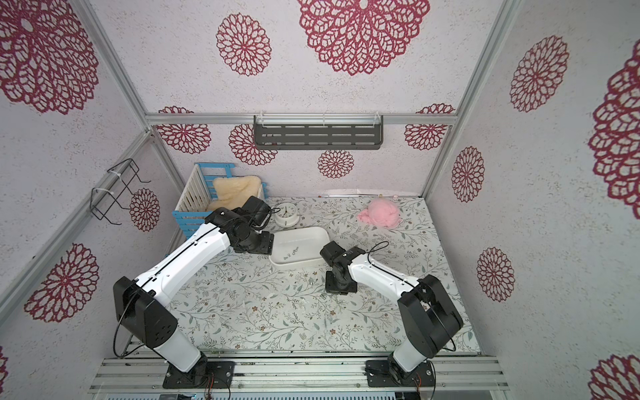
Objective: Put the screws on the desktop into the storage box
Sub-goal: Pick up the screw from the center of the board, then place the screw in the storage box.
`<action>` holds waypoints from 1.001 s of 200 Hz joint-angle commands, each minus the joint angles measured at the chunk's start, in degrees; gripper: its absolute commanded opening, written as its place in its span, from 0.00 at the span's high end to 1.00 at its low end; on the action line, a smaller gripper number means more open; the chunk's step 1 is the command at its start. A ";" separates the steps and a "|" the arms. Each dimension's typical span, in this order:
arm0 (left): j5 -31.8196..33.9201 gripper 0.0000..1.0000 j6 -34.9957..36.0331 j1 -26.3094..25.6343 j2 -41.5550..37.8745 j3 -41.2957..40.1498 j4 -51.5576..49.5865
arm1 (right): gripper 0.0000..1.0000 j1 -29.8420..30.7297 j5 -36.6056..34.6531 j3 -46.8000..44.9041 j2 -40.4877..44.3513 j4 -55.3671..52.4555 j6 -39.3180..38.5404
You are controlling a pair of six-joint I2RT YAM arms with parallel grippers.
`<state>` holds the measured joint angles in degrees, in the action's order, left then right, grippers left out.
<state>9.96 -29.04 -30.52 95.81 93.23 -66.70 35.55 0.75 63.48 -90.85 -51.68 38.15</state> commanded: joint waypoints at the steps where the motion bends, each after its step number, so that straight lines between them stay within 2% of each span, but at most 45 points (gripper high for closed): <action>1: 1.01 0.27 -0.55 0.36 -2.10 -0.81 1.13 | 1.00 0.48 -2.21 4.01 0.96 -2.90 0.40; 44: 0.68 0.27 -0.97 0.53 -3.17 -2.52 2.18 | 1.00 0.83 -1.39 11.78 -3.08 0.01 0.78; 95: 0.28 0.27 -1.31 0.55 -3.98 -3.45 2.62 | 1.00 0.76 -2.54 22.82 -12.26 3.55 0.58; 200: 0.77 0.26 -1.90 0.64 -6.16 -6.04 2.67 | 1.00 -2.52 -2.97 42.75 -31.84 0.47 -2.14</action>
<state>10.02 -30.33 -30.33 91.07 87.68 -64.97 33.61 -1.72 101.91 -119.98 -49.65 37.63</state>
